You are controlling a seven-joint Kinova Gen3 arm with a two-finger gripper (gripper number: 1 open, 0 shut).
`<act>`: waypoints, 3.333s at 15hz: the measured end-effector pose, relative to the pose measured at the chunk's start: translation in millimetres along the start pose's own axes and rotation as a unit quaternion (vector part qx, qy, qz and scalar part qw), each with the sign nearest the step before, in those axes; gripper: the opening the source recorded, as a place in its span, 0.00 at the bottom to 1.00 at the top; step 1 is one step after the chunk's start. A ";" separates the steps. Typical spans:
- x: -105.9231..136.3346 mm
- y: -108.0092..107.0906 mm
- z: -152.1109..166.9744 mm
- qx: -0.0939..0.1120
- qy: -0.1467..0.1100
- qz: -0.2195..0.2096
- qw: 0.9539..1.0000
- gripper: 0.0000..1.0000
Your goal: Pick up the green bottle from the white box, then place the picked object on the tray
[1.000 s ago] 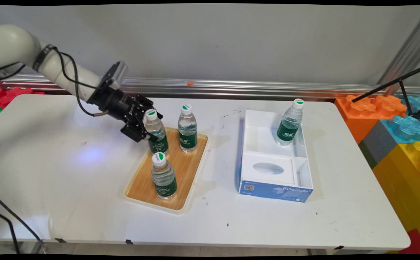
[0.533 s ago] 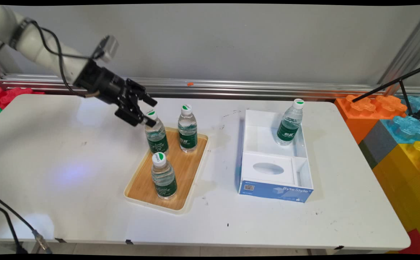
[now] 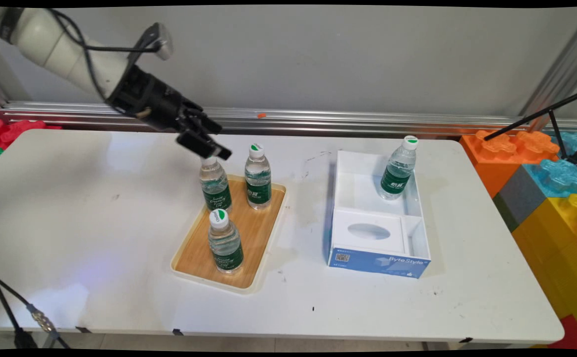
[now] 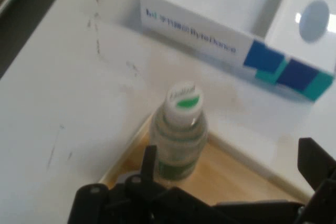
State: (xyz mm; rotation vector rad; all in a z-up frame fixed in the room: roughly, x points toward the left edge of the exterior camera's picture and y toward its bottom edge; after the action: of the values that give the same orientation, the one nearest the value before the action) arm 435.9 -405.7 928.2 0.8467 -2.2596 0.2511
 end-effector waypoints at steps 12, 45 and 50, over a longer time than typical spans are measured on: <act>139.0 83.6 114.1 0.073 -0.032 -0.057 0.995 1.00; 204.4 114.9 376.6 0.092 -0.002 0.065 0.994 0.00; 237.7 122.5 321.5 0.109 0.007 0.050 0.993 0.00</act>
State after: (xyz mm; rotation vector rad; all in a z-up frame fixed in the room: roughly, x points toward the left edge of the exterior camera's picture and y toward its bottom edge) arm 53.0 -559.1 859.3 0.8405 -2.2933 0.5555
